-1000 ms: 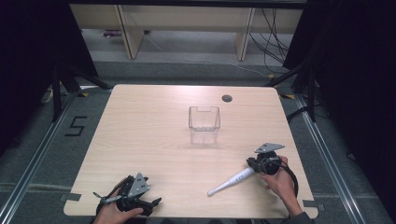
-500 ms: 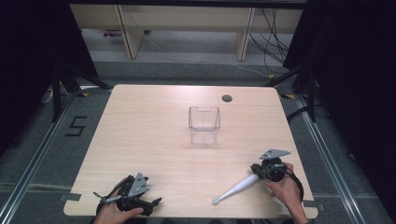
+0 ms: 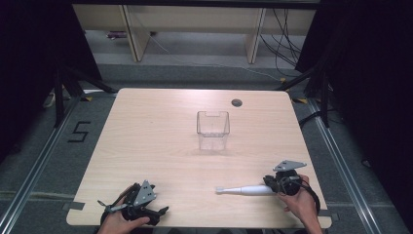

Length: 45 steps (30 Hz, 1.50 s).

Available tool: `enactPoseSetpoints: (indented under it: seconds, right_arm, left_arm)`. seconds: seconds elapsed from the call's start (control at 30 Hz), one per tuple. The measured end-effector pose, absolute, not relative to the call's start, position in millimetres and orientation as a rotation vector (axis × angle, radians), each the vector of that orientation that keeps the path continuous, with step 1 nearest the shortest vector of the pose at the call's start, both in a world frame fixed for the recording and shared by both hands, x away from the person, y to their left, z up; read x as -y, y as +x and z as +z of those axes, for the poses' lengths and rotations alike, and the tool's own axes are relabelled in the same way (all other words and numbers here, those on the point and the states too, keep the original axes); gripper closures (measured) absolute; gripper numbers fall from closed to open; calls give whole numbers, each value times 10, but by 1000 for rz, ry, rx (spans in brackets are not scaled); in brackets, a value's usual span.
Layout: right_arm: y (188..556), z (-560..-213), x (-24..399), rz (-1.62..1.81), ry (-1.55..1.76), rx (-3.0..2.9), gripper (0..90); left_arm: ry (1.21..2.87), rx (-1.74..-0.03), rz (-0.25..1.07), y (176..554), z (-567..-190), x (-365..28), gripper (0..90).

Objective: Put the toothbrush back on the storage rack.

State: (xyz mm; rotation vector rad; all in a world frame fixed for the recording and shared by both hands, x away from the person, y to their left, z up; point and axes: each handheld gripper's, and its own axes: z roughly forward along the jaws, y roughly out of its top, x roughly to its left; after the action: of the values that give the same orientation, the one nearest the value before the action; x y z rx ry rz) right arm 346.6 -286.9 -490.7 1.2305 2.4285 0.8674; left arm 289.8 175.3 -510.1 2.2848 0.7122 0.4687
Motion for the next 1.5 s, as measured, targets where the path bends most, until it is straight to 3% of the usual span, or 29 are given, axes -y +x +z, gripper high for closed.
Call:
enactPoseSetpoints:
  seconds: [1.13,1.27,1.3,1.33,1.5]
  right_arm:
    - [3225,-4878,2824,840,1218,-2455,793]
    - [3214,-4846,2808,831,1253,-2443,714]
    - [3222,-4808,2817,811,1250,-2437,647]
    - [3222,-4808,2817,811,1250,-2437,647]
    - [3266,-4610,2801,773,1262,-2405,447]
  left_arm:
    - [2283,-711,471,2902,-5101,-1756,152]
    - [2286,-710,472,2903,-5103,-1756,151]
    - [2300,-696,466,2906,-5100,-1760,151]
    - [2300,-696,466,2906,-5100,-1760,151]
    - [2306,-696,470,2910,-5097,-1765,152]
